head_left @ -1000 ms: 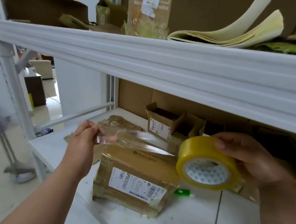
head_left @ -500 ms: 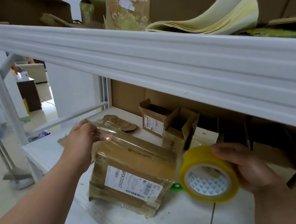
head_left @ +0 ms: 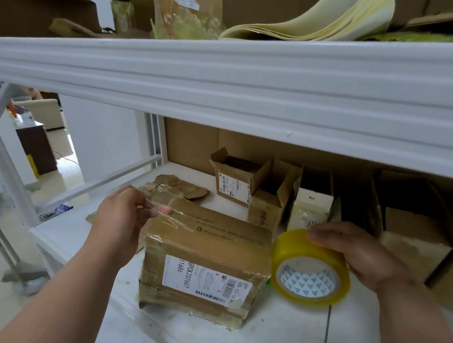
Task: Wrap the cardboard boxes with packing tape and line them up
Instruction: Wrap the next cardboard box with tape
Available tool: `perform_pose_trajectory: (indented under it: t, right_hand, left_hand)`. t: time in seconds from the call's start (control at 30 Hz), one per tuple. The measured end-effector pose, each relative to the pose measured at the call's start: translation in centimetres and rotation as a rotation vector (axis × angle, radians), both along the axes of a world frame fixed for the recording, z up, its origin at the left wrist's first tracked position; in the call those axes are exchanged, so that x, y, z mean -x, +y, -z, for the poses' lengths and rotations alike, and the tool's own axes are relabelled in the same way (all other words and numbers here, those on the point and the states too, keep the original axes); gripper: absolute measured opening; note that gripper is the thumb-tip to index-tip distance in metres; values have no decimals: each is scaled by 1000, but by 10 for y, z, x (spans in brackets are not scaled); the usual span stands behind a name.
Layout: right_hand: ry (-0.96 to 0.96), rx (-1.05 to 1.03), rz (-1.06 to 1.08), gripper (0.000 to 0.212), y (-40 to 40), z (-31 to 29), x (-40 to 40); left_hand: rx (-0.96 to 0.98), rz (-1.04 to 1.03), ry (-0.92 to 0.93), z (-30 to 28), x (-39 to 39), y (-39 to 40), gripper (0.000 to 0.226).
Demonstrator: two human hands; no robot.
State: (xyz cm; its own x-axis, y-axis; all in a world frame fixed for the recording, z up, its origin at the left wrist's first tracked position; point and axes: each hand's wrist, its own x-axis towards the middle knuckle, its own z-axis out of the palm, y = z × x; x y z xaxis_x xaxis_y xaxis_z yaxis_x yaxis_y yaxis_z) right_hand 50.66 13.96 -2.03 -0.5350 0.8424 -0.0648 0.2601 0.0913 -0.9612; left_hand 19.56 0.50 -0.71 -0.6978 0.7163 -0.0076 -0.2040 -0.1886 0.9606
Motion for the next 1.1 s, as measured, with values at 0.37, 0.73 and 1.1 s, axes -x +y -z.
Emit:
perform_pose_trajectory:
  t: [0.37,0.73,1.1]
  right_hand:
    - [-132,-75,15,44,-3,-1,5]
    - [-86,-61,38,71,-4,15,4]
    - [6,-41,145,13,-15,24,5]
  left_hand:
    - [190,-37,-37,15,17,-4,7]
    - [376,25,23,22,6,-3,7]
    - [444,107,339,3,1,-11,42]
